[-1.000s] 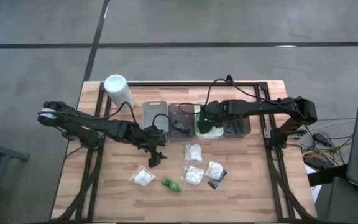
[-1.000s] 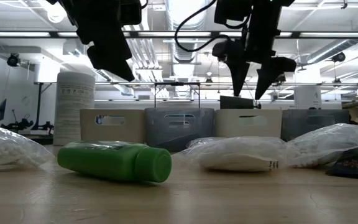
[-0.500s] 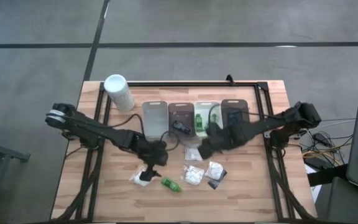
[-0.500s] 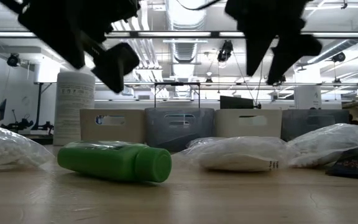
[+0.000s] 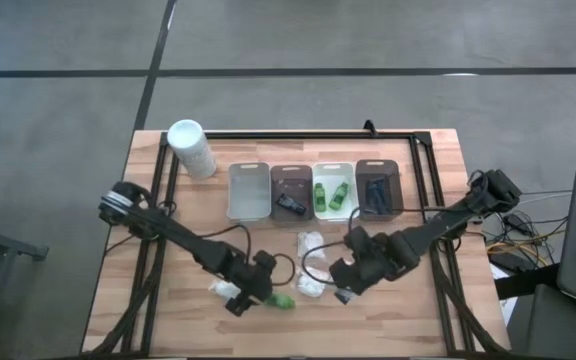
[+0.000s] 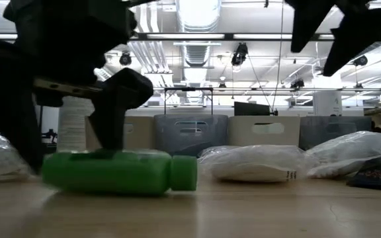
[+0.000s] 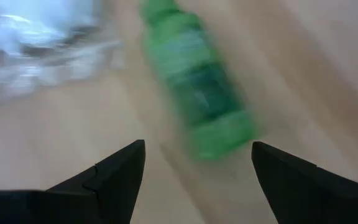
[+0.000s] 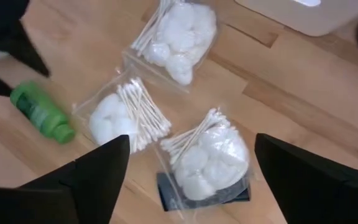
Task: Pick & Place Travel size toiletries
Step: Put the green shampoo into the white bin
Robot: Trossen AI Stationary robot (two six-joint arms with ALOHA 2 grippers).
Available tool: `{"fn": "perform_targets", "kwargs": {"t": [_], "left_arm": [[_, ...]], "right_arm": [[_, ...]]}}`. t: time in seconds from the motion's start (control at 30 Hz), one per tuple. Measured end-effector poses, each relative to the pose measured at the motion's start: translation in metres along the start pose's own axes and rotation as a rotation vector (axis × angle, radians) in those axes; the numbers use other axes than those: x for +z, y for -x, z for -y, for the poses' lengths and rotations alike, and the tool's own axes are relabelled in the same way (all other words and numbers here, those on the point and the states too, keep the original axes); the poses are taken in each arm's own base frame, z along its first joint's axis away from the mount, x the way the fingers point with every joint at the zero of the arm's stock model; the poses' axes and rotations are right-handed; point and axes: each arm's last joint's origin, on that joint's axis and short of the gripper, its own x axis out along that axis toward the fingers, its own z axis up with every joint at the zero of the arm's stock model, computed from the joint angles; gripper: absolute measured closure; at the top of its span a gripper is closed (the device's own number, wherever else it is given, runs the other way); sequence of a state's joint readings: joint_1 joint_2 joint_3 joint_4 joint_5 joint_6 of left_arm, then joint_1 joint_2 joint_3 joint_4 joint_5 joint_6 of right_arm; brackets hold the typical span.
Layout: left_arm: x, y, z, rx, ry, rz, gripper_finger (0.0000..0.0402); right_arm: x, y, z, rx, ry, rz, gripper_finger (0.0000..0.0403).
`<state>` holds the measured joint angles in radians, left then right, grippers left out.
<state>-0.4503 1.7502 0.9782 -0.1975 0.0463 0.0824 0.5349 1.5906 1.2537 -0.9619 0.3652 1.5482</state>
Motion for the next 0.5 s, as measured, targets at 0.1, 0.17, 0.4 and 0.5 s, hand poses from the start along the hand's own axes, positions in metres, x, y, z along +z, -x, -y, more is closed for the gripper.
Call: {"fn": "perform_targets", "kwargs": {"t": [0.1, 0.17, 0.4, 0.5], "left_arm": [[0.006, 0.001, -0.001, 0.064, 0.067, 0.015, 0.0103], [0.011, 0.003, -0.002, 0.067, 0.134, 0.035, 0.0103], [0.028, 0.005, 0.003, 0.006, 0.266, 0.090, 0.0103], [0.030, -0.005, 0.008, -0.003, 0.311, 0.081, 0.0103]], "right_arm": [[-0.009, 0.003, 0.000, 0.008, -0.005, 0.014, 0.0049], [-0.012, 0.005, 0.000, 0.012, -0.007, 0.015, 0.0045], [-0.016, 0.006, 0.000, 0.016, 0.003, 0.015, 0.0044], [-0.016, 0.006, 0.000, 0.016, 0.011, 0.016, 0.0048]]}}
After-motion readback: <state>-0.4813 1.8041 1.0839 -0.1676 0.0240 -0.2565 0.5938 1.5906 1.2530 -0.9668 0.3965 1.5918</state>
